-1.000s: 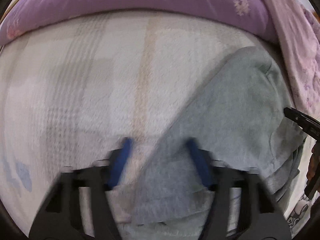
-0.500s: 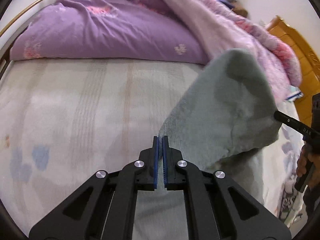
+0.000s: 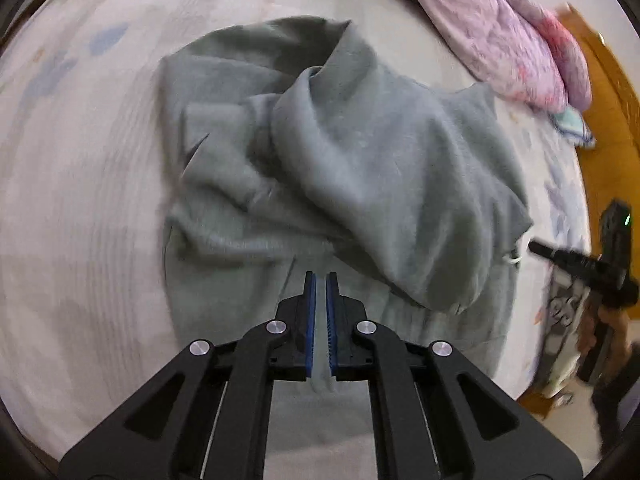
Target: Fold large clothes
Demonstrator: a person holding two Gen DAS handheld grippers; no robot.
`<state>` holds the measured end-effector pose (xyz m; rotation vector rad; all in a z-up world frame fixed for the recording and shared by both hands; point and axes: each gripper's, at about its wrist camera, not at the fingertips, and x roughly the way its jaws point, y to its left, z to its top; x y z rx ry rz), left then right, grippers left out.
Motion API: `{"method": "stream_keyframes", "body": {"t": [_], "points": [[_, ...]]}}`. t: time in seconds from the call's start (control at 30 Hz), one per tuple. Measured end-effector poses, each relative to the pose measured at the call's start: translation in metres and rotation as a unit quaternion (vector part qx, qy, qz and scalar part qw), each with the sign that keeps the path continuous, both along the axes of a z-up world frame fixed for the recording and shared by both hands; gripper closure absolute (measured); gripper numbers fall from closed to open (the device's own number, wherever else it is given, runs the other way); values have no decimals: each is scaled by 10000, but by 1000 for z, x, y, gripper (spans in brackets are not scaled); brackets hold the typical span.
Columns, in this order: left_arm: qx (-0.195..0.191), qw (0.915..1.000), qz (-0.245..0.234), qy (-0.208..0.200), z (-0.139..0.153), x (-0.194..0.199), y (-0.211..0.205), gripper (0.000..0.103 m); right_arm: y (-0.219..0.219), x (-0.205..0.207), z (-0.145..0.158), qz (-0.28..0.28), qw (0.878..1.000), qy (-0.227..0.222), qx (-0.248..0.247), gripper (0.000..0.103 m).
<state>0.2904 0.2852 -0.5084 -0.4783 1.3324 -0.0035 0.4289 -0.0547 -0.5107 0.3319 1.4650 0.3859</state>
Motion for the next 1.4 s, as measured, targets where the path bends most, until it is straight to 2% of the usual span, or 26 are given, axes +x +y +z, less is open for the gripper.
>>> {"method": "stream_keyframes", "body": {"t": [0.03,0.07,0.1,0.2,0.27,0.33,0.4,0.47,0.5,0.57,0.67,0.7,0.77,0.8,0.83,0.87,0.9,0.93,0.97,1.0,1.07,1.1,1.2,1.27,1.3,1.4], "points": [[-61,9996,262,-54,6,-4,4,85,-1,-2,8,-166,9998,4,104,95],[-171,9984,514,-172,12,-7,6,73,1,-4,17,-282,9994,-20,204,94],[-268,9969,680,-284,14,-13,6,70,7,-4,26,-329,9988,-95,361,91],[-574,9937,848,-449,21,5,-5,70,37,-2,46,-271,9957,-332,816,84],[-731,9924,783,-612,23,24,-24,70,54,6,40,-389,9934,-321,1030,83],[-770,9925,705,-638,17,41,-39,59,67,13,22,-441,9937,-198,1012,82],[-630,9952,651,-378,-1,58,-55,58,75,14,-17,-595,9955,333,666,81],[-303,9979,539,205,-32,66,-64,58,74,1,-50,-790,9917,851,556,83],[-275,9975,548,357,-42,61,-61,58,73,-7,-62,-837,9897,1020,562,85],[-294,9964,555,578,-60,55,-59,58,73,-14,-68,-815,9902,998,532,85],[-475,9961,521,524,-54,54,-55,58,72,-8,-63,-778,9889,1116,591,85],[-596,9956,544,484,-48,55,-51,58,72,-3,-53,-729,9893,1119,593,81],[-776,9949,582,276,-27,55,-39,58,73,14,-30,-614,9918,927,626,78],[-808,9945,638,171,-16,57,-32,51,72,22,-21,-573,9928,808,672,74],[-788,9942,730,51,-7,60,-25,46,72,34,-2,-509,9946,591,687,68],[-669,9939,871,-68,4,65,-16,35,72,47,12,-483,9962,399,609,56],[-562,9935,984,-124,11,71,-10,33,71,64,24,-516,9971,227,516,50],[-508,9917,1161,-229,18,80,0,33,70,76,30,-571,9971,146,490,48],[-558,9892,1325,-295,20,92,11,28,69,94,35,-682,9965,80,479,45],[-512,9878,1448,-234,18,104,20,25,68,111,36,-831,9958,41,374,45],[-337,9876,1531,18,9,128,33,25,68,138,30,-1101,9937,101,197,44],[-371,9871,1557,69,4,145,37,25,65,146,25,-1222,9922,148,209,42],[-144,9873,1538,383,-12,188,41,25,76,185,0,-1561,9856,644,83,39],[11,9897,1358,445,-22,209,42,25,84,203,-15,-1614,9835,811,-4,36],[90,9888,1349,634,-31,222,42,25,86,211,-25,-1635,9826,878,-56,36],[42,9862,1377,916,-49,240,45,25,94,224,-51,-1659,9791,1169,-152,36]]}}
